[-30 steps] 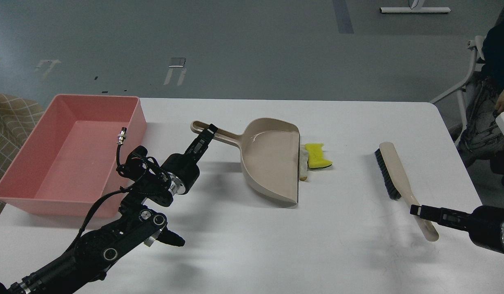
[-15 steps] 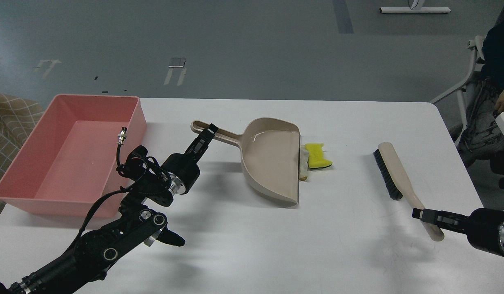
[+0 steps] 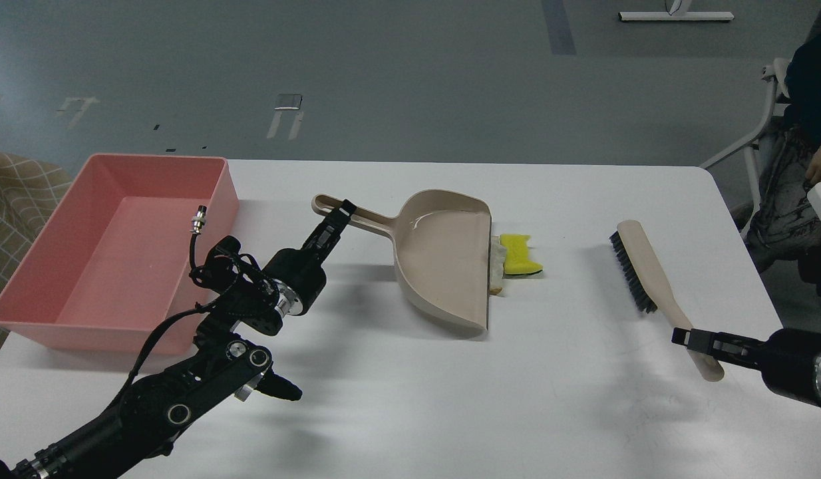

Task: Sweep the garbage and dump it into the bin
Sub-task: 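Reach the right gripper to the brush handle and grasp it, then sweep the sponge and scrap into the dustpan with the right-held brush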

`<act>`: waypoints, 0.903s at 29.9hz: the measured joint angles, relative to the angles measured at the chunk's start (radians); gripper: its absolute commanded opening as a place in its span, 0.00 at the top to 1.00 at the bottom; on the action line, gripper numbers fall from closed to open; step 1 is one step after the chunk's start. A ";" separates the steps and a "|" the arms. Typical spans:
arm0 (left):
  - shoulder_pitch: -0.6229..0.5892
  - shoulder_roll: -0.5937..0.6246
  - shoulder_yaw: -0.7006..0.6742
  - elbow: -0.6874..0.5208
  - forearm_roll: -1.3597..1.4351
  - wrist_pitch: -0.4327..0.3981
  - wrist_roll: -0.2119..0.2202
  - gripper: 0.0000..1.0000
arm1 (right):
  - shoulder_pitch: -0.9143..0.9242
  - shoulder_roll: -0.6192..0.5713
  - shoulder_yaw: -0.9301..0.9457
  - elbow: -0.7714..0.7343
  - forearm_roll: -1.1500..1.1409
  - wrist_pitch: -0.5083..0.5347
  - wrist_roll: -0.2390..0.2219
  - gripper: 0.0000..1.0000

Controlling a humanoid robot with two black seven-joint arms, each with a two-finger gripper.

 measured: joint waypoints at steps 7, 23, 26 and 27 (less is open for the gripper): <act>0.003 0.012 0.012 0.002 0.001 0.000 0.000 1.00 | 0.007 0.051 -0.003 -0.013 0.000 0.000 -0.014 1.00; 0.017 0.022 0.017 0.020 0.008 0.002 0.000 1.00 | 0.026 0.213 -0.010 -0.043 0.005 0.023 -0.015 1.00; 0.015 0.029 0.017 0.020 0.015 0.002 0.000 1.00 | 0.045 0.255 -0.015 -0.049 0.008 0.034 -0.015 1.00; 0.015 0.031 0.017 0.020 0.015 0.002 0.000 1.00 | 0.052 0.267 -0.016 -0.052 0.011 0.039 -0.015 1.00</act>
